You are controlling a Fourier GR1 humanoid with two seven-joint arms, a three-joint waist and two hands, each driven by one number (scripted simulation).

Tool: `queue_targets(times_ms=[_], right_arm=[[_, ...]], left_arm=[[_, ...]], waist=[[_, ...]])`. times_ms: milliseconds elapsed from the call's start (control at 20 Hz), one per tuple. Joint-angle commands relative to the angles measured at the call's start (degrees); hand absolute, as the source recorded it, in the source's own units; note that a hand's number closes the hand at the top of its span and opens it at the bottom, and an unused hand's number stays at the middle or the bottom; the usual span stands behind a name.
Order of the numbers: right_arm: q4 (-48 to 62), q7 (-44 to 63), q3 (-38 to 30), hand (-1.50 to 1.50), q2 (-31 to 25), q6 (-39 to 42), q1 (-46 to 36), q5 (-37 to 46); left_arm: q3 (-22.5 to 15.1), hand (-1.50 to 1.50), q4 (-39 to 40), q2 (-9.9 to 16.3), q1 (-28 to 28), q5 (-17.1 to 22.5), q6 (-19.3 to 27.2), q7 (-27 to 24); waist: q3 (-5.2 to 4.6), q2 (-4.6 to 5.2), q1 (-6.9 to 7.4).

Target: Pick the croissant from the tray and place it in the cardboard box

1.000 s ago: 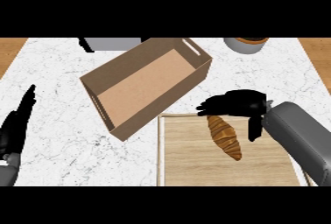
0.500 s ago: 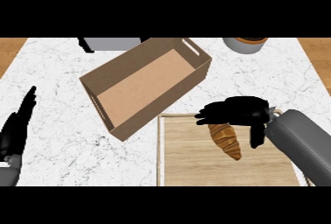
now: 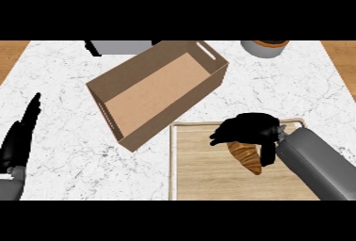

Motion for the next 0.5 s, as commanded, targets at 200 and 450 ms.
queue_targets(times_ms=[200,450], right_arm=[[-0.09,1.46,-3.81,1.5,8.05,-8.41,2.32,4.72],[4.36,-1.24,-7.71,1.5,10.73,-14.87,0.15,6.9]], left_arm=[[2.11,0.0,-1.65,0.21,0.2,-0.33,-2.92,1.77],[1.68,0.0,-1.35,-1.95,-0.42,-2.2,-1.83,1.03]], waist=[[0.02,-0.02,0.03],[0.04,0.08,0.37]])
